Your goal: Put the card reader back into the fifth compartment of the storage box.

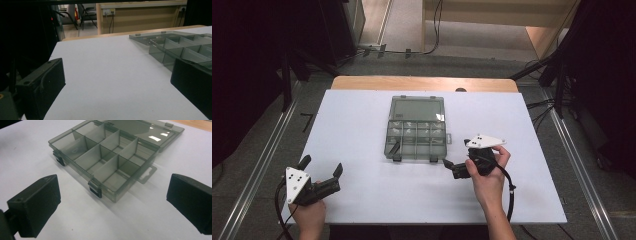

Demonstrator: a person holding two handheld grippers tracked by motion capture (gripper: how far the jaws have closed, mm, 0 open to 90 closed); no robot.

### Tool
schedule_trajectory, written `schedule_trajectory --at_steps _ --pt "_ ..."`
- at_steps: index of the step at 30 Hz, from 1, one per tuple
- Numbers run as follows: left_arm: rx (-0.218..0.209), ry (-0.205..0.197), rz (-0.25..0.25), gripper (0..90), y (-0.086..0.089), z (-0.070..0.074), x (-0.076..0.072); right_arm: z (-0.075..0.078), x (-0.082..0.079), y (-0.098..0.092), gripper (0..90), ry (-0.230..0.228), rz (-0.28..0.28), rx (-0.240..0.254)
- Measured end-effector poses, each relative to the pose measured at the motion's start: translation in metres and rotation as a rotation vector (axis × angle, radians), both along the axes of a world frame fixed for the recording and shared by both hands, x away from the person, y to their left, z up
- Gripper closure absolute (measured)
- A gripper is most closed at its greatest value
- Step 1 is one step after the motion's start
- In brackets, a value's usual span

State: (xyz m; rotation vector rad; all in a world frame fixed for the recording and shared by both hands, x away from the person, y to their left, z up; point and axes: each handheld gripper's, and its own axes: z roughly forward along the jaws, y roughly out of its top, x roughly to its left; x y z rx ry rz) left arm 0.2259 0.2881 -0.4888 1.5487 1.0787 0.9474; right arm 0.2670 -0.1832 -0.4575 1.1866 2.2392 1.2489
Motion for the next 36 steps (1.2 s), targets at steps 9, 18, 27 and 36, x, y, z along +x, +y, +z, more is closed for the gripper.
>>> schedule_trajectory --at_steps 9,18,27,36 --pt "0.005 0.0 0.0 0.0 0.0 0.0 0.0 -0.006 -0.007 -0.018 0.0 0.001 -0.029 0.009" --pt "0.008 0.001 -0.001 0.0 0.0 0.0 0.0 -0.012 -0.014 -0.036 0.0 0.002 -0.059 0.02" --pt "0.01 0.0 0.0 0.0 -0.001 0.0 0.0 -0.02 -0.021 -0.051 0.0 0.005 -0.081 0.025" --pt "0.01 -0.001 0.0 0.0 -0.001 0.0 0.0 -0.028 -0.028 -0.069 0.0 0.003 -0.109 0.03"
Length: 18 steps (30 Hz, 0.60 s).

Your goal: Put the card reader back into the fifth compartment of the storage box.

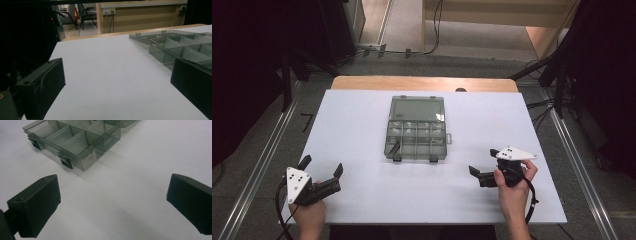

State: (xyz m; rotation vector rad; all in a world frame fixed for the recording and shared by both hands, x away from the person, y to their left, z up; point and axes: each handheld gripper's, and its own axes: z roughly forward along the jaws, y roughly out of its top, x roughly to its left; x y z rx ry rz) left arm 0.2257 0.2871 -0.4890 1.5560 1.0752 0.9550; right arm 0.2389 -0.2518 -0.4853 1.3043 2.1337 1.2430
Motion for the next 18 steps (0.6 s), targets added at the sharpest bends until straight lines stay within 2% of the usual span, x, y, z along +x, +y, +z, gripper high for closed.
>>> schedule_trajectory --at_steps 18 --pt "0.006 0.001 0.0 0.0 0.0 0.0 0.0 -0.016 -0.017 -0.043 0.0 -0.013 -0.074 0.025"
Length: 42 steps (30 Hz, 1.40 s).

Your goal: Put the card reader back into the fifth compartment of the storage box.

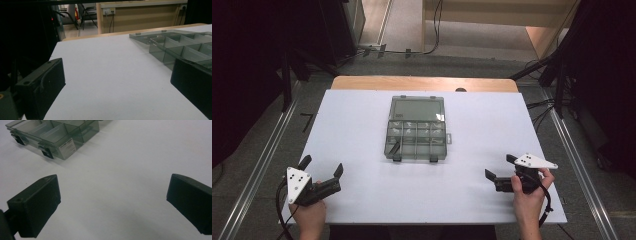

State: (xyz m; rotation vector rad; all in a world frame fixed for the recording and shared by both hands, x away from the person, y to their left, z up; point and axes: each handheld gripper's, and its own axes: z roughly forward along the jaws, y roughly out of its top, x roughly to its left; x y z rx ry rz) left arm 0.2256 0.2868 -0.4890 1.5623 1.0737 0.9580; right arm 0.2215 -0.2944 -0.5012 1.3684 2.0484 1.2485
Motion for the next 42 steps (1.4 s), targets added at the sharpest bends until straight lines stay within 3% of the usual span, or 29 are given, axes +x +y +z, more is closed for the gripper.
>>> schedule_trajectory --at_steps 34,42 --pt "0.006 -0.001 0.0 0.0 -0.001 0.0 0.0 -0.013 -0.016 -0.046 0.0 -0.066 -0.079 0.058" --pt "0.007 -0.001 0.001 0.0 -0.001 0.0 0.0 -0.016 -0.02 -0.052 0.0 -0.082 -0.094 0.095"
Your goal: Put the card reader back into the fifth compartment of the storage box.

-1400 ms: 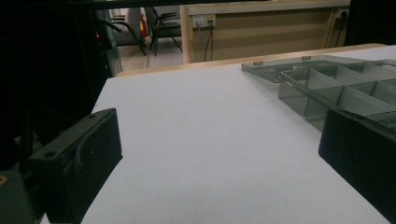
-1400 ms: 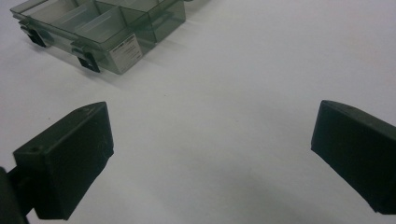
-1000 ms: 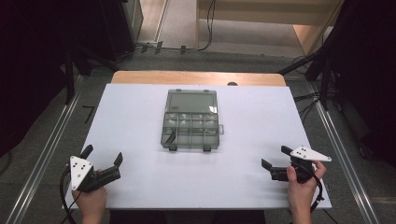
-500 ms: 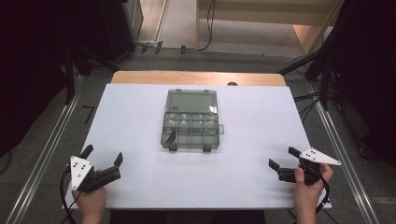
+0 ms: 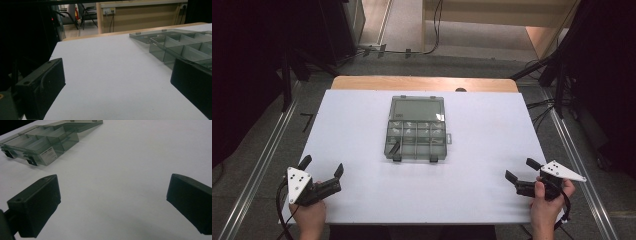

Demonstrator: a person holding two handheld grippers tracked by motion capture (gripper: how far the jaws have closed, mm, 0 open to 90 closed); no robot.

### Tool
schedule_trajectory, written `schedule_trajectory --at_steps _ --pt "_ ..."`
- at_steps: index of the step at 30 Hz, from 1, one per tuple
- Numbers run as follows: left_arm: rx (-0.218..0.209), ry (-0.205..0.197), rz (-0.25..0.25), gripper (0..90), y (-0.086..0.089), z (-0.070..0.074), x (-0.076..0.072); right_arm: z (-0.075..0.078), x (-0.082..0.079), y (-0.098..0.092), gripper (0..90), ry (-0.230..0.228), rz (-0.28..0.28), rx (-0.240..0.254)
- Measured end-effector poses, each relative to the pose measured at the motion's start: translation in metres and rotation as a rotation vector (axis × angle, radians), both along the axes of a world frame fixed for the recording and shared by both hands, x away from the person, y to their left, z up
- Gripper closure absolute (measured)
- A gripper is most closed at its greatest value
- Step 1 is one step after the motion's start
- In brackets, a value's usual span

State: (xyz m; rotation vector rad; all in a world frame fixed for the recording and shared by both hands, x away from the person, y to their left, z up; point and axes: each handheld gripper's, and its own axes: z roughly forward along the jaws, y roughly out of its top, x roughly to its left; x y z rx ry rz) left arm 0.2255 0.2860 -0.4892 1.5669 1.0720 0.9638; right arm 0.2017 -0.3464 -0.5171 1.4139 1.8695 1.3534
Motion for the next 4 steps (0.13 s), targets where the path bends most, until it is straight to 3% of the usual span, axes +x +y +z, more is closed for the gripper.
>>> schedule_trajectory --at_steps 4 --pt "-0.001 0.0 0.001 0.0 -0.0001 0.0 0.0001 -0.0016 0.0016 0.0007 0.0 0.003 0.003 -0.001"
